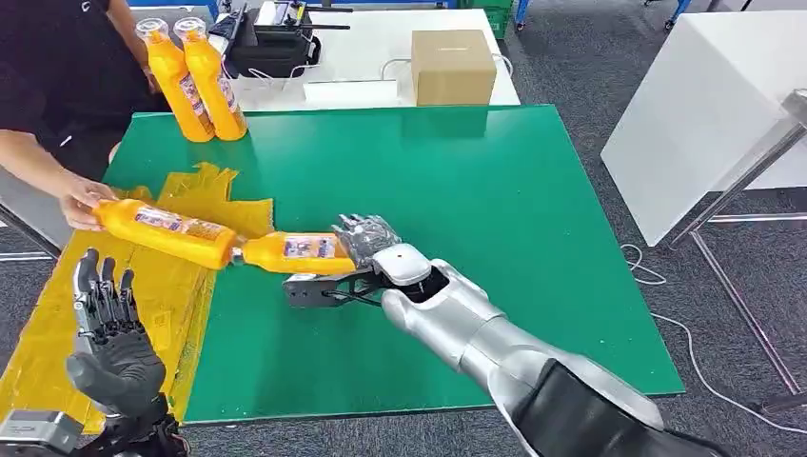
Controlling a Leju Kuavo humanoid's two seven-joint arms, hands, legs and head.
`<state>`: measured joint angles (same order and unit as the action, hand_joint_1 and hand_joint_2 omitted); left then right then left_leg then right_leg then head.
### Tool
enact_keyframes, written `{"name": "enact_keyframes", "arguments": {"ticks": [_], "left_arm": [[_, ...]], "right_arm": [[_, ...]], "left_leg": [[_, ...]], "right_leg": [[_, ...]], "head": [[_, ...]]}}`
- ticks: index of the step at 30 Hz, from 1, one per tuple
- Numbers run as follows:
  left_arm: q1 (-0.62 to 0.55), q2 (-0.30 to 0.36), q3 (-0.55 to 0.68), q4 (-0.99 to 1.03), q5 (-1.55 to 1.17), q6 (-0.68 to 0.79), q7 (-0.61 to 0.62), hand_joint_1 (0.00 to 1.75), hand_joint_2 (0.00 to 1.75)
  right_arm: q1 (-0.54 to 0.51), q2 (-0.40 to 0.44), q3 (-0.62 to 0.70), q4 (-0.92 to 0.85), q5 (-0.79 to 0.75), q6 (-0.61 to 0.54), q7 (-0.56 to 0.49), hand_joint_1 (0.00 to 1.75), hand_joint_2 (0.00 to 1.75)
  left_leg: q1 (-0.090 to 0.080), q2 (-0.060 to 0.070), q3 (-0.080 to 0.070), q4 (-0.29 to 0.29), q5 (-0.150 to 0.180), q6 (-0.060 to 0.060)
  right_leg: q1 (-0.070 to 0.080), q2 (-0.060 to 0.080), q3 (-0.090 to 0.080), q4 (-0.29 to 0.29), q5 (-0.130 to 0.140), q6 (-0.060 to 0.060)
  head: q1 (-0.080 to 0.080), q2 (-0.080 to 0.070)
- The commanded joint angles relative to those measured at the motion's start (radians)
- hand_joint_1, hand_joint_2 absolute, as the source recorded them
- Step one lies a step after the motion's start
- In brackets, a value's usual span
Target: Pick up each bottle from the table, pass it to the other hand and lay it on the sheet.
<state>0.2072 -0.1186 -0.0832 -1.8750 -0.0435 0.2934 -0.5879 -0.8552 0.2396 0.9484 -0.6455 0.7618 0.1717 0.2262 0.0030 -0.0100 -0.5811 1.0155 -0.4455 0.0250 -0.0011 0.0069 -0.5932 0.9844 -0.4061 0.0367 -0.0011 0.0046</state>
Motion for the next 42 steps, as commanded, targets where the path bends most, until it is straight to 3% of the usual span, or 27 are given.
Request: {"name": "enact_keyframes", "arguments": {"ticks": [1, 5, 7, 8, 10, 18, 26, 32, 42], "left_arm": [[-0.023, -0.008, 0.018, 0.037, 0.002, 0.007, 0.000, 0.00, 0.00], [-0.006, -0.007, 0.028, 0.023, 0.001, 0.023, -0.006, 0.00, 0.00], [0.030, -0.015, 0.051, -0.012, -0.001, 0.047, -0.016, 0.00, 0.00], [0.052, -0.020, 0.064, -0.035, 0.002, 0.054, -0.026, 0.00, 0.00], [0.069, -0.025, 0.076, -0.051, 0.000, 0.053, -0.030, 0.00, 0.00], [0.052, -0.013, 0.049, -0.041, -0.001, 0.067, -0.016, 0.00, 0.00], [0.067, -0.018, 0.069, -0.044, 0.016, 0.064, -0.011, 0.00, 0.00], [0.051, -0.014, 0.053, -0.037, 0.023, 0.064, -0.002, 0.00, 0.00], [0.051, -0.014, 0.052, -0.036, 0.026, 0.065, -0.001, 0.00, 0.00]], "right_arm": [[-0.024, -0.032, 0.039, -0.016, -0.007, 0.016, 0.004, 0.00, 1.75], [0.003, -0.096, 0.012, -0.156, -0.047, -0.021, -0.017, 0.00, 1.75], [0.101, -0.198, -0.053, -0.410, -0.082, -0.119, -0.032, 0.00, 1.75], [0.155, -0.262, -0.078, -0.555, -0.114, -0.123, -0.023, 0.00, 1.75], [0.170, -0.336, -0.072, -0.668, -0.148, -0.067, 0.016, 0.00, 1.75], [0.132, -0.327, -0.010, -0.507, -0.171, -0.018, 0.008, 0.00, 1.75], [0.087, -0.439, 0.081, -0.497, -0.157, 0.076, 0.033, 0.00, 1.75], [0.054, -0.407, 0.073, -0.400, -0.128, 0.091, 0.056, 0.00, 1.75], [0.054, -0.400, 0.072, -0.380, -0.123, 0.093, 0.060, 0.00, 1.75]], "left_leg": [[0.000, -0.001, 0.002, -0.001, 0.000, -0.001], [0.000, -0.001, 0.003, -0.001, -0.001, -0.001], [0.000, -0.002, 0.005, -0.001, -0.002, -0.001], [0.001, -0.003, 0.002, -0.001, -0.001, 0.000], [0.001, -0.004, 0.002, 0.000, -0.001, 0.000], [-0.001, 0.000, 0.003, -0.001, -0.002, -0.001], [0.000, 0.000, 0.005, -0.001, -0.003, -0.001], [-0.001, 0.001, 0.001, 0.000, -0.001, 0.000], [-0.001, 0.001, 0.002, -0.001, -0.001, 0.000]], "right_leg": [[0.000, -0.001, 0.002, -0.001, -0.001, 0.000], [0.000, -0.002, 0.004, -0.001, -0.002, 0.000], [0.001, -0.004, 0.006, -0.002, -0.002, 0.000], [0.001, -0.004, 0.004, -0.002, -0.002, 0.000], [0.001, -0.004, 0.004, -0.002, -0.002, 0.000], [0.000, -0.001, 0.004, -0.002, -0.001, 0.000], [0.000, -0.003, 0.006, -0.002, -0.002, 0.000], [-0.001, 0.000, 0.001, 0.000, -0.001, 0.000], [0.000, 0.000, 0.002, -0.001, -0.001, 0.000]], "head": [[0.000, 0.000], [0.000, 0.000], [0.000, 0.000], [0.000, 0.000], [-0.001, 0.000], [0.000, 0.000], [0.000, 0.000], [0.000, 0.000], [0.000, 0.000]]}}
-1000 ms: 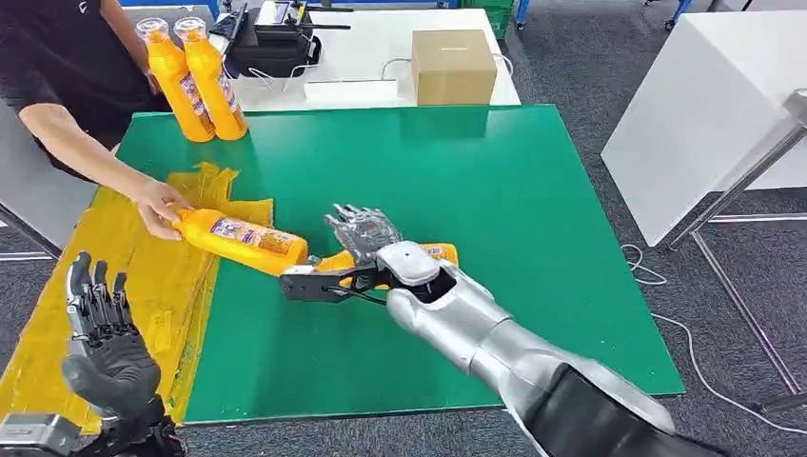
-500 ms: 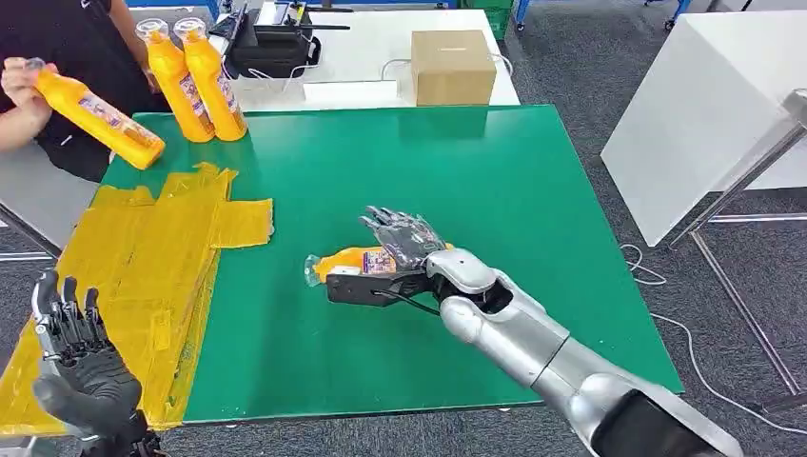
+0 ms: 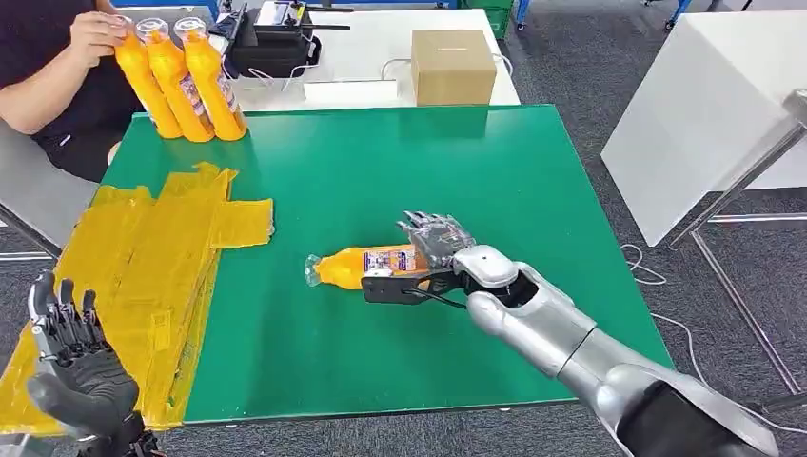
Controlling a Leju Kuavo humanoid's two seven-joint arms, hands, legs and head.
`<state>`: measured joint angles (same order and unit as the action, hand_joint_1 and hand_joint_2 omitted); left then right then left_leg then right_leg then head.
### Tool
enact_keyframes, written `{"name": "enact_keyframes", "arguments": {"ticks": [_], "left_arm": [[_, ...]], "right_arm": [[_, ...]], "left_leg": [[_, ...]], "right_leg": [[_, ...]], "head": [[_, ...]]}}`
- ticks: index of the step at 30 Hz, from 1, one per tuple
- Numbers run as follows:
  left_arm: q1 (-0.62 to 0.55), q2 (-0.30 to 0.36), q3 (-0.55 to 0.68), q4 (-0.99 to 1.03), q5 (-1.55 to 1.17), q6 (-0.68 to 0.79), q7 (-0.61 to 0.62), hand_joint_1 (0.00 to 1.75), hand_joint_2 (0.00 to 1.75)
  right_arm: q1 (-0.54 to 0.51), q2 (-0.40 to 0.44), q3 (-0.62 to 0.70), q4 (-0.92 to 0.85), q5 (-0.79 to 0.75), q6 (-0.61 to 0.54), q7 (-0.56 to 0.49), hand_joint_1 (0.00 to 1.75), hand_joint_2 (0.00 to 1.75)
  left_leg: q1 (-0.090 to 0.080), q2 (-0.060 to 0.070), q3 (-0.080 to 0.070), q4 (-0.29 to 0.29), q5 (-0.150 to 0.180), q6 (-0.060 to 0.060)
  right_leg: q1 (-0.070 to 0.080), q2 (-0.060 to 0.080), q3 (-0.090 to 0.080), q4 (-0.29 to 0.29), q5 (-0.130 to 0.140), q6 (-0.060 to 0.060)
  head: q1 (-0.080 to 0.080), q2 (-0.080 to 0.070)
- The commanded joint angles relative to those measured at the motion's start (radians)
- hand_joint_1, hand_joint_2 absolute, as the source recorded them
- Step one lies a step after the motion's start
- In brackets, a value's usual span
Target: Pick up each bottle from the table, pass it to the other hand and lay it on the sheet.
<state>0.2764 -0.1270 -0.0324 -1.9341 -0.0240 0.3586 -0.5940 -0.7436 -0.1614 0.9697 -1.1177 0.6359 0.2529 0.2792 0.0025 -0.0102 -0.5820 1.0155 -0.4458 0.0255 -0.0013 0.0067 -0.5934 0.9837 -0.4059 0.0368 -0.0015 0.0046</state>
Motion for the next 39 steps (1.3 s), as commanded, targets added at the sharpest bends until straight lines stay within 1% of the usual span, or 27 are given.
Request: {"name": "enact_keyframes", "arguments": {"ticks": [1, 6, 8, 12, 14, 16, 18, 20, 24, 39], "left_arm": [[-0.019, -0.005, 0.000, 0.025, 0.010, -0.001, 0.008, 0.00, 0.00], [-0.025, -0.001, -0.010, 0.032, 0.026, -0.003, 0.014, 0.00, 0.00], [-0.032, 0.002, -0.013, 0.039, 0.030, -0.003, 0.015, 0.00, 0.00], [-0.046, 0.010, -0.025, 0.052, 0.040, -0.008, 0.021, 0.00, 0.00], [-0.056, 0.012, -0.033, 0.066, 0.046, -0.007, 0.024, 0.00, 0.00], [-0.065, 0.014, -0.040, 0.075, 0.049, -0.009, 0.027, 0.00, 0.00], [-0.067, 0.013, -0.041, 0.078, 0.049, -0.008, 0.027, 0.00, 0.00], [-0.067, 0.013, -0.041, 0.078, 0.049, -0.008, 0.027, 0.00, 0.00], [-0.065, 0.015, -0.041, 0.076, 0.049, -0.008, 0.026, 0.00, 0.00], [-0.065, 0.015, -0.041, 0.076, 0.049, -0.008, 0.026, 0.00, 0.00]], "right_arm": [[-0.058, 0.005, 0.045, 0.105, 0.004, 0.009, 0.008, 0.00, 1.75], [-0.059, 0.037, 0.015, 0.194, 0.030, 0.015, -0.007, 0.00, 1.75], [-0.059, 0.055, 0.011, 0.235, 0.033, 0.020, -0.011, 0.00, 1.75], [-0.059, 0.087, 0.012, 0.339, 0.046, 0.039, -0.036, 0.00, 1.75], [-0.059, 0.107, 0.006, 0.411, 0.059, 0.034, -0.043, 0.00, 1.75], [-0.053, 0.117, 0.001, 0.458, 0.070, 0.026, -0.046, 0.00, 1.75], [-0.052, 0.119, 0.001, 0.462, 0.071, 0.025, -0.047, 0.00, 1.75], [-0.052, 0.119, 0.001, 0.462, 0.071, 0.025, -0.047, 0.00, 1.75], [-0.055, 0.121, 0.000, 0.462, 0.072, 0.023, -0.048, 0.00, 1.75], [-0.055, 0.121, 0.000, 0.462, 0.072, 0.023, -0.048, 0.00, 1.75]], "left_leg": [[0.000, 0.001, 0.004, -0.001, -0.002, -0.001], [0.000, 0.001, 0.002, -0.001, -0.001, -0.001], [0.000, 0.002, 0.004, -0.001, -0.001, -0.001], [0.000, 0.001, 0.004, -0.001, -0.001, -0.001], [0.000, 0.001, 0.006, -0.002, -0.001, -0.002], [-0.001, 0.000, 0.003, -0.002, 0.000, -0.001], [0.000, 0.000, 0.006, -0.003, -0.001, -0.002], [0.000, 0.000, 0.002, -0.001, 0.000, -0.001], [-0.001, 0.001, 0.004, -0.002, -0.001, -0.001], [0.000, 0.000, 0.002, -0.001, -0.001, -0.001]], "right_leg": [[0.000, 0.000, 0.004, 0.000, -0.002, 0.000], [0.000, 0.000, 0.002, 0.000, -0.001, 0.000], [0.000, 0.000, 0.004, -0.001, -0.001, 0.000], [0.000, 0.000, 0.003, -0.001, -0.001, 0.000], [0.000, 0.000, 0.006, -0.002, -0.001, -0.001], [-0.001, -0.001, 0.003, -0.001, -0.001, 0.000], [0.000, -0.001, 0.006, -0.002, -0.001, -0.001], [0.000, -0.001, 0.002, 0.000, -0.001, 0.000], [-0.001, -0.001, 0.003, -0.001, -0.001, 0.000], [0.000, -0.001, 0.002, 0.000, -0.001, 0.000]], "head": [[0.000, 0.000], [0.000, 0.000], [0.000, 0.000], [0.000, 0.000], [0.000, 0.000], [0.000, 0.000], [0.000, 0.000], [0.000, 0.000], [0.000, 0.000], [0.000, 0.000]]}}
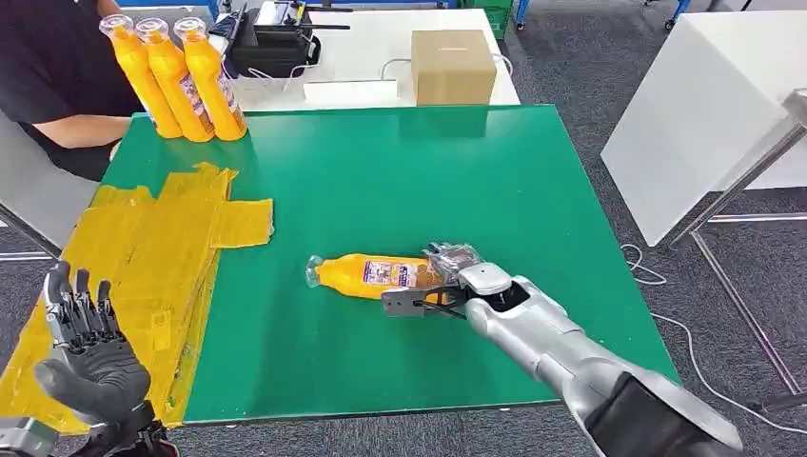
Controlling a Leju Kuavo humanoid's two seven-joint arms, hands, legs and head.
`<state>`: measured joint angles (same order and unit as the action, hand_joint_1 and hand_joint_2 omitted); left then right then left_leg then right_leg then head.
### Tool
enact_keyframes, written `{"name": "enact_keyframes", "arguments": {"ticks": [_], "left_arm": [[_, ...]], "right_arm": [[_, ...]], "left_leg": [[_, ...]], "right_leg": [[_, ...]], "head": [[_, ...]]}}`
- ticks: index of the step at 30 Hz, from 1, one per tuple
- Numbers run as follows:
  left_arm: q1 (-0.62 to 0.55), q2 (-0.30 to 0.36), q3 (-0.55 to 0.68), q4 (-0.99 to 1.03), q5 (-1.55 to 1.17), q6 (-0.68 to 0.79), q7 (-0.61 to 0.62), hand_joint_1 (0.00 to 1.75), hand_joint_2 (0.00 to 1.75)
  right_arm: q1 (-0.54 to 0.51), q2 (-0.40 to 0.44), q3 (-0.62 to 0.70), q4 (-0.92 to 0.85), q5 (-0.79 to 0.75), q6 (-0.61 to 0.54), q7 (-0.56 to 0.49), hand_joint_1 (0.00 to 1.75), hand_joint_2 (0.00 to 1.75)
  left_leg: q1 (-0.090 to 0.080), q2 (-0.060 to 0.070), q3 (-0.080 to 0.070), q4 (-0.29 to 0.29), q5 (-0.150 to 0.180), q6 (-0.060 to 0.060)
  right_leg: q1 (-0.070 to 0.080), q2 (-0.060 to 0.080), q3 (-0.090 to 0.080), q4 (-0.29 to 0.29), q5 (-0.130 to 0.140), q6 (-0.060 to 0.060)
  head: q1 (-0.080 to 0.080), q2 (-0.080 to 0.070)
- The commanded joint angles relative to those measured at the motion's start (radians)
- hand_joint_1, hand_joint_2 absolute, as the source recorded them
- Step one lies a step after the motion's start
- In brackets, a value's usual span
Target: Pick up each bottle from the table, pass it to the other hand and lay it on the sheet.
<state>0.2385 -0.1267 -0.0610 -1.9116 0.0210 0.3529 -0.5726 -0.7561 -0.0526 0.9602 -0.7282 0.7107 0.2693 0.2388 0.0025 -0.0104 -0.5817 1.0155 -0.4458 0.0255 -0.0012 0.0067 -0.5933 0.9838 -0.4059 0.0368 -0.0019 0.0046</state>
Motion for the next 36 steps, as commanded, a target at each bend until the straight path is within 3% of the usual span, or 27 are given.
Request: {"name": "enact_keyframes", "arguments": {"ticks": [1, 6, 13, 14, 15, 21, 28, 36], "left_arm": [[-0.027, 0.014, -0.012, 0.054, 0.004, -0.002, 0.005, 0.00, 0.00], [-0.027, 0.014, -0.012, 0.054, 0.004, -0.002, 0.005, 0.00, 0.00], [-0.088, 0.027, -0.067, 0.117, 0.029, -0.014, 0.018, 0.00, 0.00], [-0.093, 0.027, -0.069, 0.124, 0.032, -0.013, 0.019, 0.00, 0.00], [-0.097, 0.030, -0.076, 0.129, 0.036, -0.012, 0.021, 0.00, 0.00], [-0.097, 0.034, -0.074, 0.131, 0.049, -0.007, 0.016, 0.00, 0.00], [-0.099, 0.034, -0.071, 0.131, 0.054, -0.008, 0.012, 0.00, 0.00], [-0.102, 0.034, -0.070, 0.134, 0.055, -0.007, 0.011, 0.00, 0.00]], "right_arm": [[-0.043, 0.012, 0.009, 0.073, -0.002, 0.007, -0.008, 0.00, 1.75], [-0.043, 0.012, 0.009, 0.073, -0.002, 0.007, -0.008, 0.00, 1.75], [0.015, 0.106, -0.027, 0.321, 0.059, -0.062, -0.039, 0.00, 1.75], [0.022, 0.113, -0.026, 0.338, 0.067, -0.065, -0.037, 1.68, 1.75], [0.026, 0.123, -0.031, 0.361, 0.077, -0.070, -0.039, 1.75, 1.75], [0.029, 0.115, -0.108, 0.343, 0.039, -0.112, -0.078, 1.75, 1.75], [0.037, 0.100, -0.119, 0.303, 0.048, -0.085, -0.073, 1.75, 1.75], [0.035, 0.100, -0.121, 0.308, 0.051, -0.084, -0.074, 1.75, 1.75]], "left_leg": [[-0.001, 0.000, 0.002, -0.001, 0.000, -0.001], [0.000, 0.000, 0.002, -0.001, 0.000, -0.001], [0.000, -0.002, 0.004, -0.002, 0.000, -0.001], [0.000, -0.002, 0.005, -0.003, 0.000, -0.001], [0.000, -0.001, 0.005, -0.002, 0.000, -0.001], [0.001, 0.005, 0.017, -0.003, -0.004, -0.004], [0.001, 0.004, 0.018, -0.003, -0.001, -0.003], [0.000, 0.005, 0.018, -0.002, -0.001, -0.002]], "right_leg": [[0.000, -0.001, 0.001, 0.000, -0.001, 0.000], [0.000, -0.001, 0.002, 0.000, -0.001, 0.000], [0.000, -0.002, 0.004, -0.002, -0.001, 0.000], [0.000, -0.003, 0.005, -0.003, -0.001, 0.000], [0.000, -0.002, 0.005, -0.002, -0.001, 0.000], [0.000, 0.005, 0.013, -0.003, 0.000, -0.001], [0.001, 0.005, 0.008, -0.004, 0.001, -0.003], [0.001, 0.006, 0.015, -0.003, 0.002, -0.003]], "head": [[0.000, 0.000], [0.000, 0.000], [0.000, 0.000], [0.000, 0.000], [0.000, 0.000], [0.000, 0.000], [0.000, 0.000], [0.000, 0.000]]}}
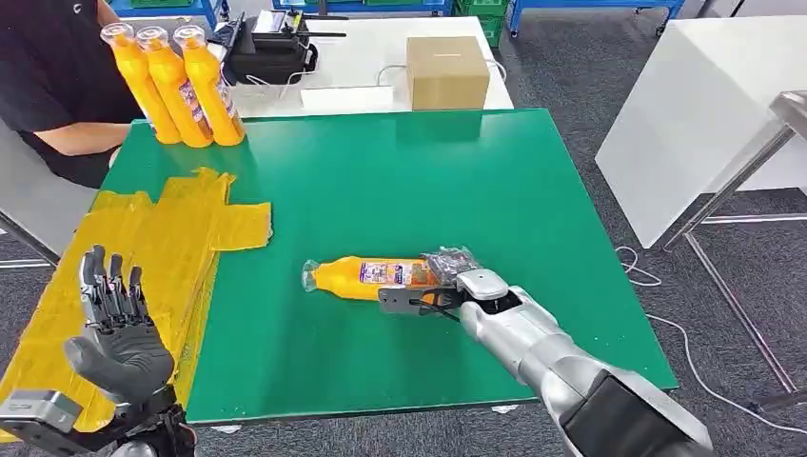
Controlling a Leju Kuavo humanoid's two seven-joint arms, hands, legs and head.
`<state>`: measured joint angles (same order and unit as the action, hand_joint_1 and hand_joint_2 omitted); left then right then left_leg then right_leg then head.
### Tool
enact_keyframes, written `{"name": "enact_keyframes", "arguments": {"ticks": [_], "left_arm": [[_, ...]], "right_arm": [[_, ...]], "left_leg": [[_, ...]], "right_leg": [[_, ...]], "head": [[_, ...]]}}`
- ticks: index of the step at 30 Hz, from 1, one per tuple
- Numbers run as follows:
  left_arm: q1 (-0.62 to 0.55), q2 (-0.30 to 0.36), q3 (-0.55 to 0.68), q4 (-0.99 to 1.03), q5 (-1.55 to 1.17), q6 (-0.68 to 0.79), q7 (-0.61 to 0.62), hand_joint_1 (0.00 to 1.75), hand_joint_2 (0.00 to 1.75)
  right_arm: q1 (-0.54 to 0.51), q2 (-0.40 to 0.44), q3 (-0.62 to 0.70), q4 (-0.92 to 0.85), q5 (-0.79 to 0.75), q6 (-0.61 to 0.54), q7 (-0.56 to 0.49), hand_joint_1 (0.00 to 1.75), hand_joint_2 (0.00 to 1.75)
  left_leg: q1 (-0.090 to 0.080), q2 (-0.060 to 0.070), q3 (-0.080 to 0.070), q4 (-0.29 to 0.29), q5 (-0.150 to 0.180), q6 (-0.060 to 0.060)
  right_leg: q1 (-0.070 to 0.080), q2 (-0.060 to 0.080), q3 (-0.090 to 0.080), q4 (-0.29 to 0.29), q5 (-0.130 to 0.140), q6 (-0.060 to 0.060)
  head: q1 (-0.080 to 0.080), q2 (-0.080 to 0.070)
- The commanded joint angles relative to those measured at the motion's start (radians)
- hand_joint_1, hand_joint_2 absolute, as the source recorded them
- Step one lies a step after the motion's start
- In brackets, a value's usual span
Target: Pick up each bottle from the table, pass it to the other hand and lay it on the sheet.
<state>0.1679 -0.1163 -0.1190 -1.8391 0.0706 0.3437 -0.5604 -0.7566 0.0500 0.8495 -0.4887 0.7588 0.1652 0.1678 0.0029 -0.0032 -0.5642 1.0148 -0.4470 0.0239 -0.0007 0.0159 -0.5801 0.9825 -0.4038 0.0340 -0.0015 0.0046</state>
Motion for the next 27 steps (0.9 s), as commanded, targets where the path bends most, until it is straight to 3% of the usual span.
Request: {"name": "enact_keyframes", "arguments": {"ticks": [1, 9, 11, 12, 13, 14, 15, 17, 19, 27], "left_arm": [[-0.031, 0.023, -0.013, 0.062, 0.005, 0.002, -0.001, 0.00, 0.00], [-0.036, 0.024, -0.013, 0.068, 0.008, 0.002, -0.001, 0.00, 0.00], [-0.024, 0.024, -0.003, 0.064, 0.027, -0.005, 0.001, 0.00, 0.00], [-0.011, 0.024, 0.005, 0.056, 0.025, -0.004, -0.002, 0.00, 0.00], [0.013, 0.016, 0.022, 0.038, 0.019, 0.009, -0.009, 0.00, 0.00], [0.029, 0.011, 0.033, 0.022, 0.016, 0.010, -0.010, 0.00, 0.00], [0.065, -0.004, 0.055, -0.016, 0.009, 0.015, -0.009, 0.00, 0.00], [0.107, -0.014, 0.069, -0.055, -0.002, 0.023, -0.014, 0.00, 0.00], [0.124, -0.024, 0.078, -0.070, -0.008, 0.023, -0.014, 0.00, 0.00], [0.123, -0.039, 0.094, -0.077, -0.026, 0.007, -0.008, 0.00, 0.00]], "right_arm": [[0.035, -0.002, -0.010, 0.068, 0.003, 0.020, -0.003, 1.75, 1.75], [0.035, -0.003, -0.025, 0.065, -0.002, 0.011, -0.009, 1.75, 1.75], [0.041, -0.018, -0.116, -0.001, -0.088, -0.059, -0.086, 1.75, 1.75], [0.047, -0.036, -0.162, -0.065, -0.137, -0.098, -0.112, 1.75, 1.75], [0.075, -0.062, -0.229, -0.195, -0.192, -0.210, -0.138, 1.75, 1.75], [0.088, -0.085, -0.234, -0.281, -0.183, -0.236, -0.115, 1.75, 1.75], [0.150, -0.141, -0.278, -0.556, -0.180, -0.290, -0.045, 1.75, 1.75], [0.219, -0.211, -0.345, -0.865, -0.222, -0.307, -0.022, 1.75, 1.75], [0.248, -0.246, -0.357, -0.980, -0.165, -0.298, 0.025, 1.75, 1.75], [0.258, -0.210, -0.314, -0.938, -0.124, -0.267, 0.008, 1.75, 1.75]], "left_leg": [[0.000, -0.003, 0.001, -0.002, 0.001, -0.001], [0.000, -0.002, 0.000, -0.002, 0.000, -0.001], [0.000, -0.003, 0.000, -0.002, 0.001, -0.001], [0.000, -0.003, -0.001, -0.003, 0.001, -0.001], [0.000, -0.002, -0.001, -0.001, 0.001, -0.001], [0.000, -0.004, -0.002, -0.003, 0.002, -0.002], [0.000, -0.001, -0.002, -0.001, 0.000, -0.001], [0.000, 0.001, -0.007, 0.002, -0.001, 0.000], [-0.001, -0.001, -0.011, 0.002, -0.001, 0.000], [0.000, -0.004, -0.012, 0.000, -0.001, 0.000]], "right_leg": [[0.000, -0.004, 0.002, -0.002, 0.000, 0.000], [0.000, -0.003, 0.002, -0.001, 0.000, 0.000], [0.000, -0.004, 0.001, -0.002, 0.000, 0.000], [0.000, -0.005, 0.001, -0.003, 0.000, 0.000], [0.000, -0.003, 0.000, -0.001, 0.000, 0.000], [0.000, -0.006, -0.001, -0.003, 0.001, -0.001], [0.000, -0.002, -0.001, -0.001, 0.000, 0.000], [0.000, 0.000, -0.006, 0.002, 0.000, 0.000], [-0.001, -0.002, -0.009, 0.003, -0.001, 0.001], [0.000, -0.005, -0.009, 0.000, -0.002, 0.001]], "head": [[0.000, 0.000], [0.000, 0.000], [0.000, 0.000], [0.000, 0.000], [0.000, 0.000], [0.000, 0.000], [0.000, 0.000], [0.000, 0.000], [-0.001, 0.000], [0.000, 0.000]]}}
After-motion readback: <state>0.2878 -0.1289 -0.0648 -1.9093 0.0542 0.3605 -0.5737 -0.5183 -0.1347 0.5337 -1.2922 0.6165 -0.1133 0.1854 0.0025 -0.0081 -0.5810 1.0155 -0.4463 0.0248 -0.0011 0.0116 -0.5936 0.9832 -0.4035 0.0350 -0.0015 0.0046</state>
